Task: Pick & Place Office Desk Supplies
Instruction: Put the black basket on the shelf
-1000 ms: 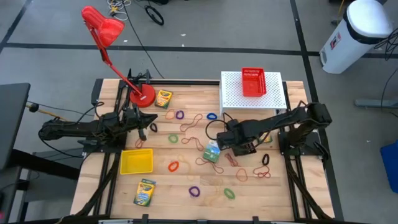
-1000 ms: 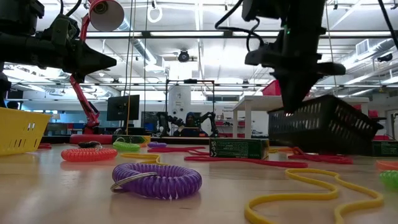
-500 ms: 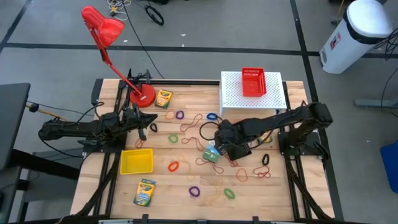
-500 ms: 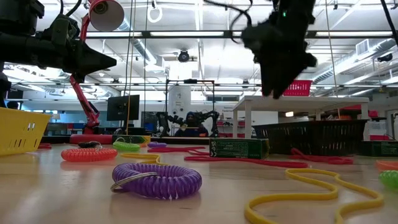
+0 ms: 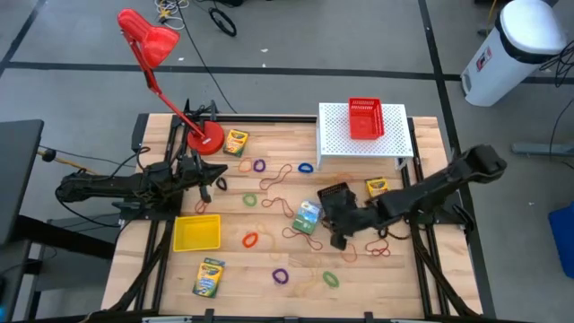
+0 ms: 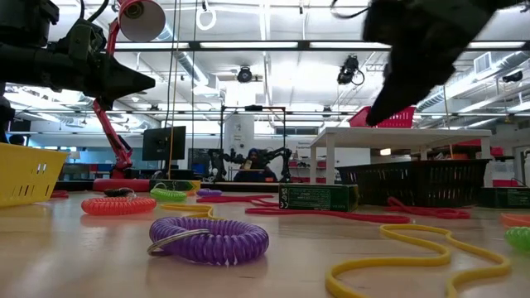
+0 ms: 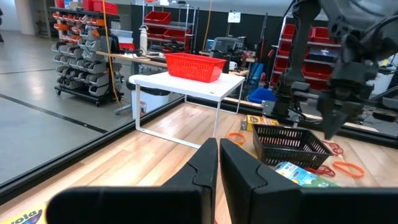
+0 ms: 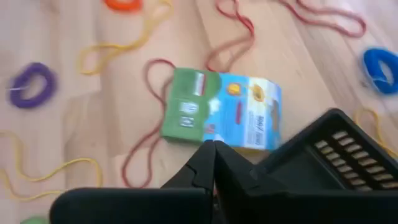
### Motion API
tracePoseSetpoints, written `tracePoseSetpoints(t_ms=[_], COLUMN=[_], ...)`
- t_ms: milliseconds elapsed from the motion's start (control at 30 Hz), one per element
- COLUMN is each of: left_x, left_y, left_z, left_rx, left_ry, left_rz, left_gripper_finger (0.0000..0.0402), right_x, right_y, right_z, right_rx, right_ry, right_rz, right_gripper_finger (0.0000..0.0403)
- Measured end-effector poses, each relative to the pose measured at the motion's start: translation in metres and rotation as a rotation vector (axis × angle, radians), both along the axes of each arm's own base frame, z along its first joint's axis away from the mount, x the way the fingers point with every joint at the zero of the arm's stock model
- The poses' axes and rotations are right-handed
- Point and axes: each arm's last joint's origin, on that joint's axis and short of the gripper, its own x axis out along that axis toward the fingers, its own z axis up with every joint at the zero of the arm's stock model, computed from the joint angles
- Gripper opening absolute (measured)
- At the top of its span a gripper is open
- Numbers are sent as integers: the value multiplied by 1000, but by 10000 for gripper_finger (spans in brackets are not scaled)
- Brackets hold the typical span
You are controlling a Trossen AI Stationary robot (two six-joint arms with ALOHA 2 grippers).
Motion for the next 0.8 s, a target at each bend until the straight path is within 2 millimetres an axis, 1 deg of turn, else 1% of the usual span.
tracePoseSetpoints(t_ms=[133, 233, 333, 400, 500, 533, 600, 700, 800], left_x=[0, 0, 0, 0, 0, 0, 0, 0, 0], left_y=[0, 0, 0, 0, 0, 0, 0, 0, 0], left_z=[0, 0, 0, 0, 0, 0, 0, 0, 0], left_rx=[0, 0, 0, 0, 0, 0, 0, 0, 0], left_ry=[0, 0, 0, 1, 1, 0, 1, 0, 0], left_rz=[0, 0, 0, 0, 0, 0, 0, 0, 0], left_gripper_finger=[26, 26, 26, 26, 26, 26, 26, 26, 26], right_x=[-17, -28, -40, -48, -60, -62, -62, -58, -49], right_y=[-1, -3, -7, -11, -17, -19, -20, -22, -24], right_z=[-7, -15, -23, -24, -26, -26, -29, -36, -37], right_rx=[35, 29, 15, 25, 37, 38, 20, -18, -56], right_ry=[-167, -323, -539, -691, -823, -844, -827, -708, -577], right_rz=[40, 117, 170, 198, 220, 214, 216, 224, 221], right_gripper_finger=[9, 14, 9, 5, 7, 12, 30, 64, 101])
